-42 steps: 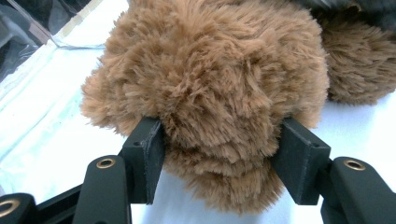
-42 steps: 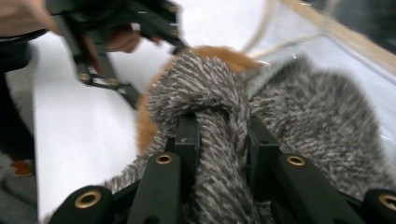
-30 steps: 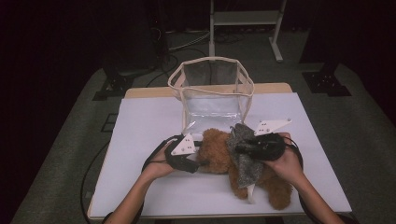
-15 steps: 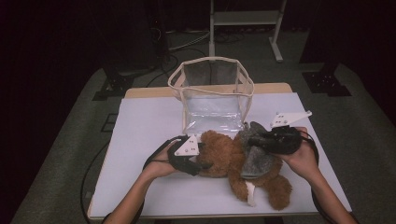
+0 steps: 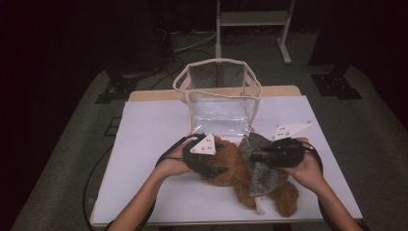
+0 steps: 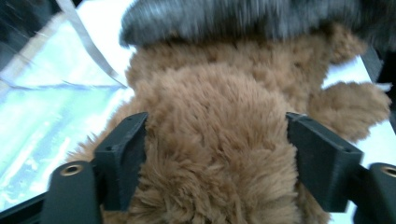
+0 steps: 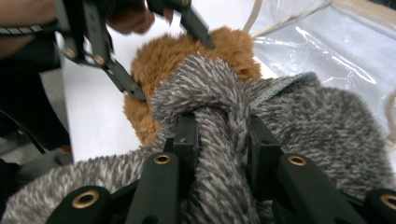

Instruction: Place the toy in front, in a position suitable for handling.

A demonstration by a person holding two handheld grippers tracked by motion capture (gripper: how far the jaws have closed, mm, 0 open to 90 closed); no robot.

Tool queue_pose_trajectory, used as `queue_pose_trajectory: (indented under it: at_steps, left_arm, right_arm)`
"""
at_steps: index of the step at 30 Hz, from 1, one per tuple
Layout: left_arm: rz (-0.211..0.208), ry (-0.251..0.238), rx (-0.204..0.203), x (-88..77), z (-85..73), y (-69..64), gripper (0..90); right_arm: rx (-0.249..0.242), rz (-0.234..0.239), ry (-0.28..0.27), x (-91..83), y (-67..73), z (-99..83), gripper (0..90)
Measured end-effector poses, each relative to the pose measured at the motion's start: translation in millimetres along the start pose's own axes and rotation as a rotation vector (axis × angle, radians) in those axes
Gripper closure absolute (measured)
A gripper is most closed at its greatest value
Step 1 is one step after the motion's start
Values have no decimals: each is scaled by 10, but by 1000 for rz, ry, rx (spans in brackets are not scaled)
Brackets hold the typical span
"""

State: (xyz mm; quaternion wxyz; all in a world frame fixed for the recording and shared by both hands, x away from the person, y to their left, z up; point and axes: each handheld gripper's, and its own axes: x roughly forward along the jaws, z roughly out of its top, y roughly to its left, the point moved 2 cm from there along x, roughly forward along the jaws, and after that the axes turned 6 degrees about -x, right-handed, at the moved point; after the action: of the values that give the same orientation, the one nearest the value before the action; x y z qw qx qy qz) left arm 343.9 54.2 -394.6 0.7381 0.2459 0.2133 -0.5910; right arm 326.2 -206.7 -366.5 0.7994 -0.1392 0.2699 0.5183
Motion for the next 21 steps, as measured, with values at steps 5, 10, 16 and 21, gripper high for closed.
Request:
queue_pose_trajectory:
  at_steps: [5, 10, 16, 21]
  left_arm:
    - [7, 18, 9, -33, -49, -62, 291]
    - [3, 13, 6, -43, -62, -59, 286]
    - [10, 23, 14, -56, -61, -67, 284]
    - [11, 32, 20, -55, -45, -74, 308]
  right_arm:
    - [50, -25, -74, -385, -105, -17, 692]
    - [71, -72, -90, -759, -137, -99, 689]
    - [80, -138, -75, -1087, -162, -178, 688]
    - [89, -135, -85, -1137, -188, -208, 686]
